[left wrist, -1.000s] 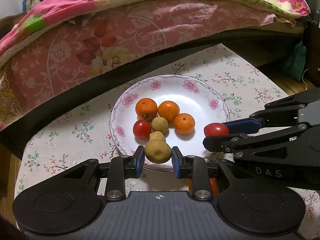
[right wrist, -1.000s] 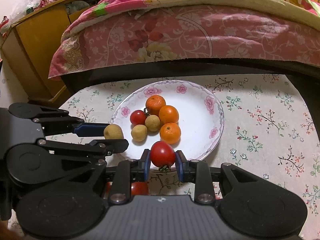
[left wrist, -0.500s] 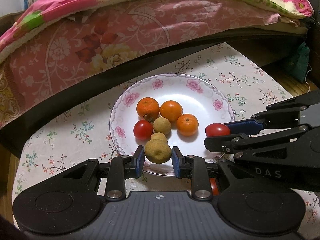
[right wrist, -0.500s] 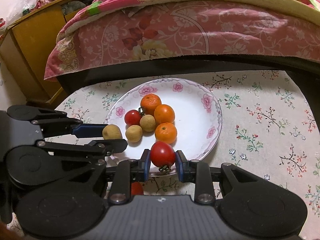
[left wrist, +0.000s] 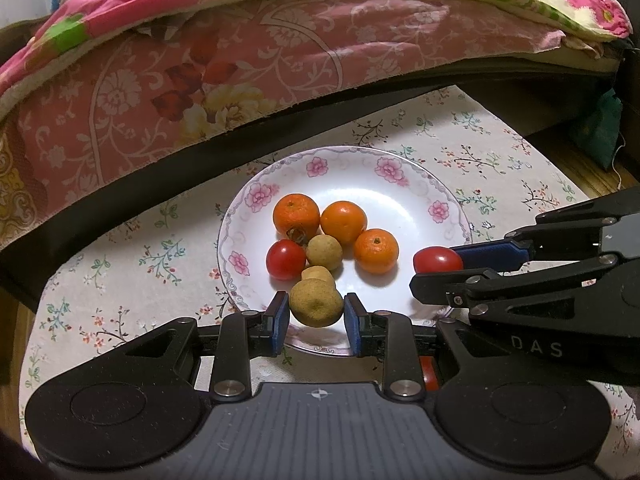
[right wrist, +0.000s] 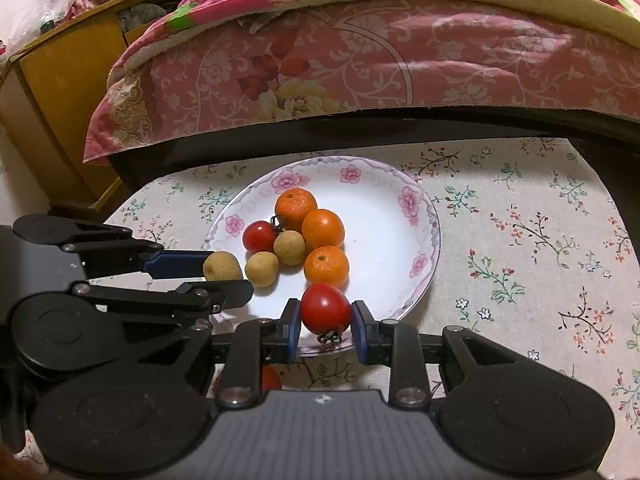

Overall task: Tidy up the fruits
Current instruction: 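Open the left tool over the plate while the right tool releases its cherry tomato, then move both open tools back toward the two remaining tomatoes on the cloth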

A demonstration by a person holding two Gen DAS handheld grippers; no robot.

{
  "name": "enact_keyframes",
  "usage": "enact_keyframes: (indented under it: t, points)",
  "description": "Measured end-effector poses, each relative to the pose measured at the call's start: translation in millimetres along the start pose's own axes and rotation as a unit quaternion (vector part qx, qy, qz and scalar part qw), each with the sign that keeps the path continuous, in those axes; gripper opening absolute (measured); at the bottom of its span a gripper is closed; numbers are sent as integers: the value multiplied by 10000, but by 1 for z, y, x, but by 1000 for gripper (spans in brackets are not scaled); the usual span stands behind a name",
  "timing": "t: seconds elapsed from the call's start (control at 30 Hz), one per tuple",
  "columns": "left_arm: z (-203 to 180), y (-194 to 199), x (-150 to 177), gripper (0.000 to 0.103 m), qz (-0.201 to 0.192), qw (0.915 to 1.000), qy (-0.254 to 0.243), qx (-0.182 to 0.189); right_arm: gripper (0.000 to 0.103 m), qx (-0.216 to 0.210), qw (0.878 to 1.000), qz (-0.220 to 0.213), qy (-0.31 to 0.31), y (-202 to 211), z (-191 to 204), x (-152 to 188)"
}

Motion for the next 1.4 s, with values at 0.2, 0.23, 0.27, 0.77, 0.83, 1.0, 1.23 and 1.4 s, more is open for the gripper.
enact_keyframes:
  t: [0.2,0.23,0.27,0.77,0.83,1.0,1.23,1.4]
  points:
    - [1,0,-1,41,-33,10000,24,-27,23,3,10000,-33,-65,0,-2,0]
    - [1,0,-1,41,-34,10000,30,-32,23,8,10000,-42,-62,0,-2,0]
    - [2,1,-2,41,-38,10000,32,-39,23,19,10000,-51,-58,1,-1,0]
    - [3,11,-4,47,-186,9998,15,-75,28,91,9998,-160,-64,8,0,-1]
    - [3,14,-3,47,-213,9997,9,-80,28,74,9998,-191,-80,11,0,-2]
    - [2,20,0,47,-220,9997,-12,-90,28,61,9998,-183,-59,16,4,-1]
    - [4,29,8,47,-158,9998,-32,-111,28,-28,9999,-114,5,21,12,2]
    - [6,33,15,47,-59,9999,-46,-127,28,-91,9999,-54,68,23,19,6]
Point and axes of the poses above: each gripper's, at about its wrist camera, not at the fingertips, and y roughly against the way its jaws point, z to its left, x to its underside, the point moved 3 cm from there along -y, roughly the way its jaws point, and after that the axes turned 15 degrees about y, right-handed, at the moved point
